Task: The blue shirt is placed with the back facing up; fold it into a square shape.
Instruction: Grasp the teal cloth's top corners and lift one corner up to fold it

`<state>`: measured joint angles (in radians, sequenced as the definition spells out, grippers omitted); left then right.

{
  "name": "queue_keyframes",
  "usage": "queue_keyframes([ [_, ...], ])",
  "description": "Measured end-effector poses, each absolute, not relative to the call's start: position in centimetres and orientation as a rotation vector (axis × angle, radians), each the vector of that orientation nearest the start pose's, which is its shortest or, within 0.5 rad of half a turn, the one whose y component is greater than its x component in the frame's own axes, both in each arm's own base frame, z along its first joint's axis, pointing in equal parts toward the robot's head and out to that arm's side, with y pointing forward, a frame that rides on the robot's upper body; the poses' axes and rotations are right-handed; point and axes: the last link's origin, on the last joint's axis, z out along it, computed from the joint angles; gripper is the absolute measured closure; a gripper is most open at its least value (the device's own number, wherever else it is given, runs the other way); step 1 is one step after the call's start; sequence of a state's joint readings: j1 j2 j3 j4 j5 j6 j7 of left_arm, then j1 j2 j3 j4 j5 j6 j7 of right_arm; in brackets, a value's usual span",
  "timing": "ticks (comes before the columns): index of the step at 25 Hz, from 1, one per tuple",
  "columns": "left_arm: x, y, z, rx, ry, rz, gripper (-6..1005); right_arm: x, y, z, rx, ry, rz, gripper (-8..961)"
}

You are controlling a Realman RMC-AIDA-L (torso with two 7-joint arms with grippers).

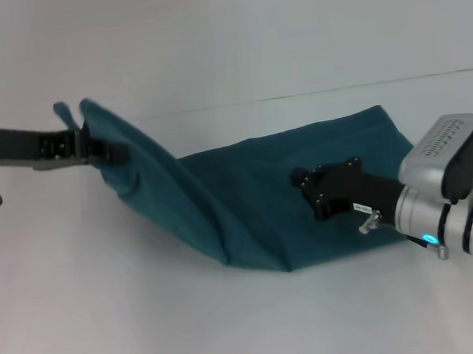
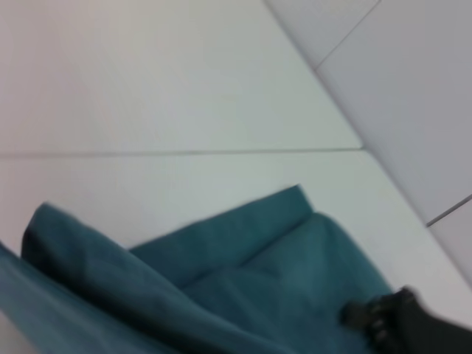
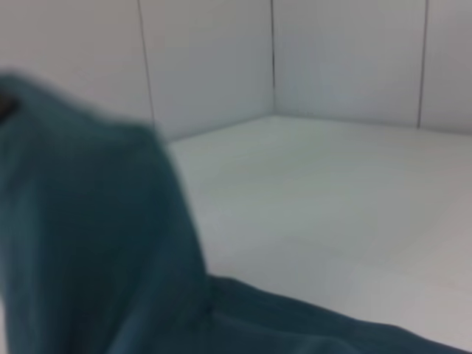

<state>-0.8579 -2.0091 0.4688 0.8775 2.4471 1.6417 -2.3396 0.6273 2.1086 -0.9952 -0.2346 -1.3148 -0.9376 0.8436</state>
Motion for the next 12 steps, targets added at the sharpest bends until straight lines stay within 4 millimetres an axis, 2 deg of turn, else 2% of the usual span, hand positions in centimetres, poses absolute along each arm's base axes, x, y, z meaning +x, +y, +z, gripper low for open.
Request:
queue_keyframes([
  [2, -18.8, 41.3, 8.0, -2.505, -1.44, -0.491, 937, 26.8, 37.6, -7.5, -2.327, 0.577, 0.562, 954],
  [12, -17.9, 41.6, 10.6, -2.491, -1.432, -0.63, 937, 24.1, 38.5, -10.1, -2.429, 0.52, 0.494, 954],
])
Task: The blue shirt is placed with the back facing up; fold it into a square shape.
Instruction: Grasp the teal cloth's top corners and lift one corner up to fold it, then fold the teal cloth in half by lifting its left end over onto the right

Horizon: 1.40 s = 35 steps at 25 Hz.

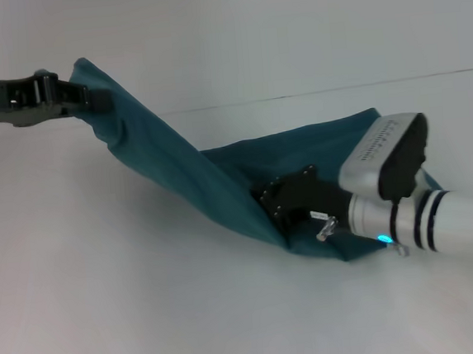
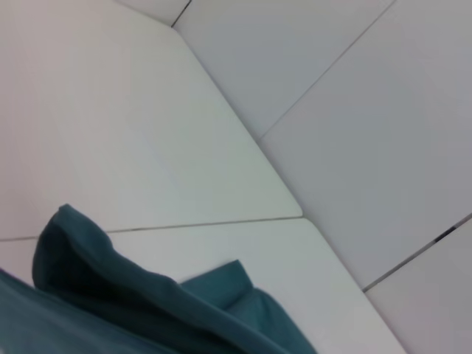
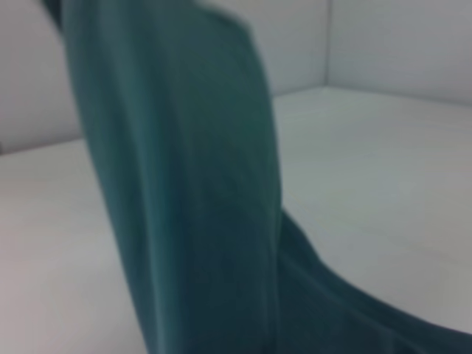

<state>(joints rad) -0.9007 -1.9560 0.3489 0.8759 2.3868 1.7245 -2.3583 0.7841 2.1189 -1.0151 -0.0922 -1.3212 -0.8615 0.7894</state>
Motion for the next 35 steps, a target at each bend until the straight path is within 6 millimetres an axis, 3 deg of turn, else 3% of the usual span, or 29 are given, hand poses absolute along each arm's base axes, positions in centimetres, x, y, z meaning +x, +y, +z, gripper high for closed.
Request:
queue_keyframes([
  [6, -17.3, 41.6, 10.9, -2.512, -1.426, -0.658, 937, 22.4, 39.2, -11.4, -2.48, 0.48, 0.443, 954],
  [15, -16.3, 41.9, 11.5, -2.543, -1.397, -0.665, 938, 19.8, 38.5, -12.7, -2.624, 0.349, 0.467, 954],
  [23, -16.4, 42.0, 11.0, -2.546, -1.399, -0.65, 938, 19.6, 38.3, -12.7, -2.628, 0.375, 0.504, 954],
  [26, -16.5, 42.1, 10.6, -2.548, -1.397, -0.633, 938, 21.0, 38.6, -10.9, -2.53, 0.477, 0.593, 954],
  [30, -16.1, 42.1, 9.8, -2.573, -1.387, -0.608, 938, 24.1, 38.9, -6.7, -2.362, 0.599, 0.704, 954],
  [35, -14.9, 42.3, 8.2, -2.622, -1.349, -0.542, 938, 28.4, 37.5, -1.2, -2.162, 0.721, 0.785, 954],
])
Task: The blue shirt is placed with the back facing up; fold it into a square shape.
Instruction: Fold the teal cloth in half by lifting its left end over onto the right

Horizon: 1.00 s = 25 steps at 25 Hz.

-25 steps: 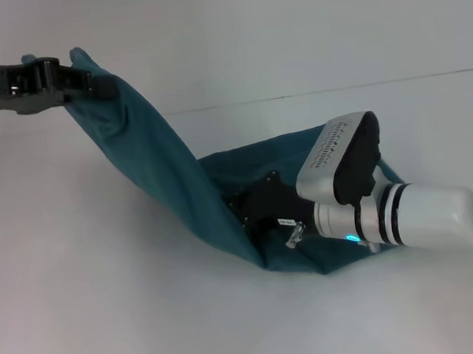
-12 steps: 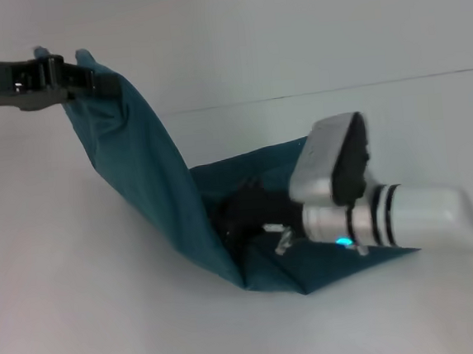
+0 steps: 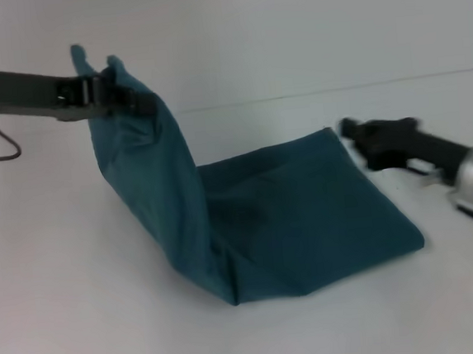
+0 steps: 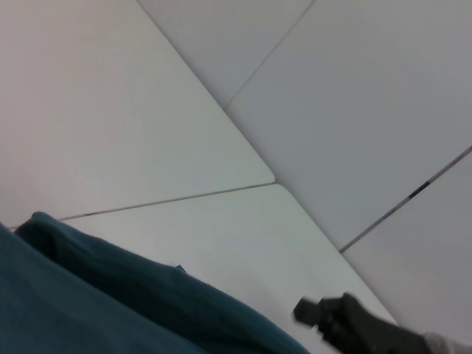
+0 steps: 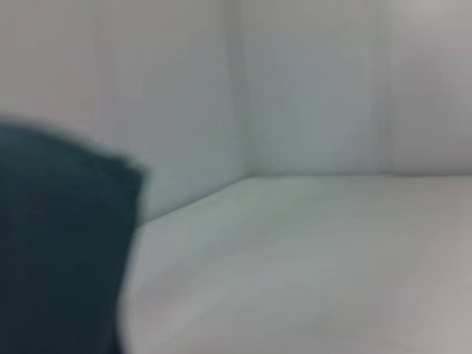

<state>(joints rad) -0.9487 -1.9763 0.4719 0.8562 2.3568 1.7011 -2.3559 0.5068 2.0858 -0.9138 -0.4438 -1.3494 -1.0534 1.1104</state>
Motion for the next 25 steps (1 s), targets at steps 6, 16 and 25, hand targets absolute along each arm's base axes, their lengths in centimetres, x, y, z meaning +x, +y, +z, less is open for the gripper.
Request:
queue_keyframes([
  [6, -12.1, 42.8, 5.8, -2.69, -1.281, -0.503, 938, 33.2, 34.2, 4.6, -1.971, 0.808, 0.854, 954],
  [16, -7.1, 43.0, 1.5, -2.787, -1.209, -0.515, 938, 36.6, 30.9, 7.7, -1.87, 0.855, 0.853, 955],
  [25, -5.3, 41.9, -4.4, -2.847, -1.197, -0.426, 938, 37.5, 29.7, 9.4, -1.828, 0.848, 0.835, 955],
])
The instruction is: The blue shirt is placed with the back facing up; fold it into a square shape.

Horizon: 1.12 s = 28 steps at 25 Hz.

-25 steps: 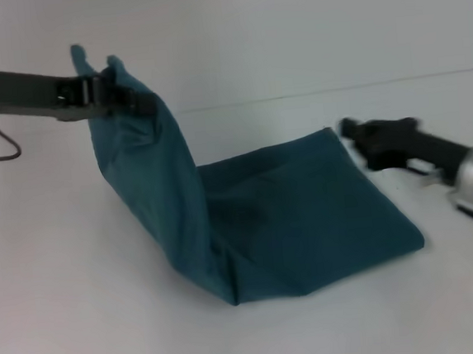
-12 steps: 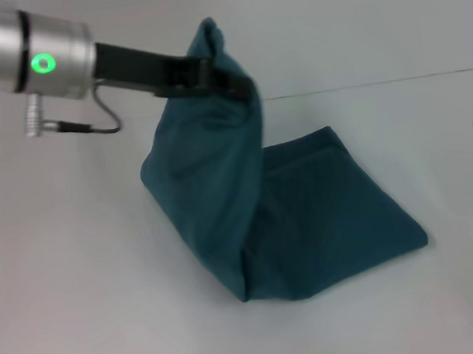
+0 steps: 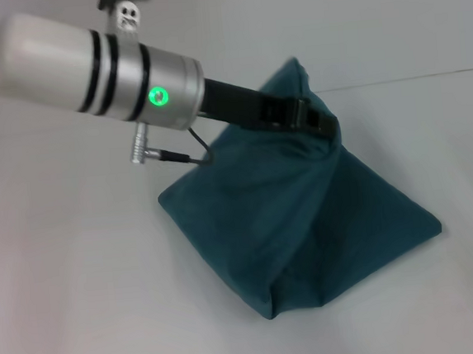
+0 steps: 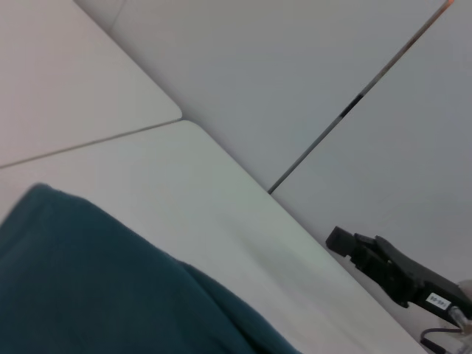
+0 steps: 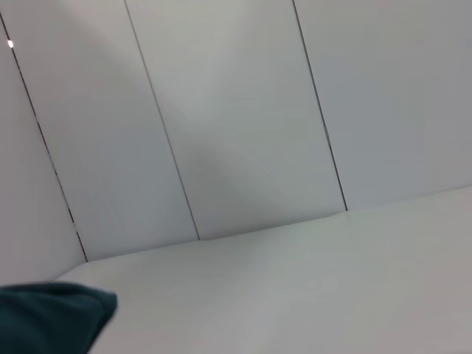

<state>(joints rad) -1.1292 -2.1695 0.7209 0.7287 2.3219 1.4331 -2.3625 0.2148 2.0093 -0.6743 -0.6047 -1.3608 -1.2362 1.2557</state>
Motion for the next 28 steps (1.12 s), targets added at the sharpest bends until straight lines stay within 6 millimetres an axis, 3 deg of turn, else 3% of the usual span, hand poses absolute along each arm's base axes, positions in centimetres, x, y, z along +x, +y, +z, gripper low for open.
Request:
queue_keyframes([
  [10, -5.7, 41.1, -7.9, -2.865, -1.196, -0.439, 938, 37.4, 29.9, 9.5, -1.829, 0.842, 0.837, 955],
  [15, -6.3, 40.9, -8.7, -2.844, -1.205, -0.433, 836, 37.3, 30.0, 9.9, -1.819, 0.832, 0.841, 955],
  [20, -6.5, 40.8, -8.7, -2.836, -1.218, -0.467, 648, 37.2, 30.0, 10.0, -1.817, 0.825, 0.842, 955],
  [24, -6.7, 41.1, -7.9, -2.809, -1.219, -0.542, 539, 37.2, 29.9, 9.9, -1.82, 0.828, 0.841, 955],
  [28, -8.1, 41.2, -6.2, -2.755, -1.19, -0.631, 429, 36.9, 29.9, 9.9, -1.857, 0.846, 0.833, 955],
])
